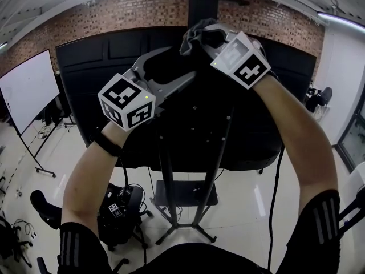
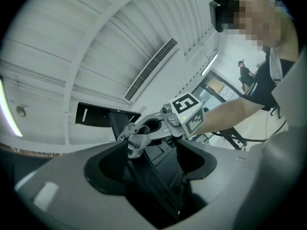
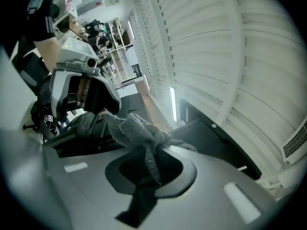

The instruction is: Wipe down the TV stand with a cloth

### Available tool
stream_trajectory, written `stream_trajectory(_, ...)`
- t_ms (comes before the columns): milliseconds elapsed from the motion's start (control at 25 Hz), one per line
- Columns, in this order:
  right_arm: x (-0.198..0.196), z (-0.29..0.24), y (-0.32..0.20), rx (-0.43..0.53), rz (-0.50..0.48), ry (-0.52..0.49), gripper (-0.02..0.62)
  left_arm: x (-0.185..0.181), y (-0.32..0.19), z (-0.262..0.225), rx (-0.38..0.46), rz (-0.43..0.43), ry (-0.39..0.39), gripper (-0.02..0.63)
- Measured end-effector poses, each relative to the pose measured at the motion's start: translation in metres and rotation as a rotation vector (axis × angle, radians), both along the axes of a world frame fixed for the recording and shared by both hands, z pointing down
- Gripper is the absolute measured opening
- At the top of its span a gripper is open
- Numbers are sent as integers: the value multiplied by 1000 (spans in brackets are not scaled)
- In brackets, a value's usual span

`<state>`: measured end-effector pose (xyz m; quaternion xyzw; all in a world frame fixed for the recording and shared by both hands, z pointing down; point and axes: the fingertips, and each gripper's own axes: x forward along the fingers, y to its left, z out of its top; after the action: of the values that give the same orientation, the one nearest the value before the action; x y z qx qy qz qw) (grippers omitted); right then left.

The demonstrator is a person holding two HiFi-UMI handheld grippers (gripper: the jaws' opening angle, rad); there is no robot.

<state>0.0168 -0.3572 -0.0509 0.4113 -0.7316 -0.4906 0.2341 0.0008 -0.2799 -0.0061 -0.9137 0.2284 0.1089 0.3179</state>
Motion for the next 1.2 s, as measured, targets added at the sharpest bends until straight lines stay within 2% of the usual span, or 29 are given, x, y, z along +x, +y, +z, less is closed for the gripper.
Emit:
stream_trajectory(120, 3, 20, 0, 8, 19, 15, 32, -4, -2, 15, -26, 5, 20, 334)
stream_trajectory(320, 6, 55, 0, -36, 29, 36, 32, -7, 10, 35, -36, -5, 24, 334)
stream_trajectory(640, 1, 128, -6, -2, 98, 247, 32, -1, 12, 85, -17, -20, -18, 334)
stream_trajectory(840, 1, 157, -9, 17, 144, 335, 32, -3, 10, 109, -9, -39, -30, 334)
stream_trajectory(1120, -4, 213, -8, -11, 205, 465, 32, -5, 19, 157, -47, -47, -61, 334)
stream_trajectory(1200, -4, 228, -9, 12, 222, 511, 32, -5, 21, 169, -44, -46, -72, 334)
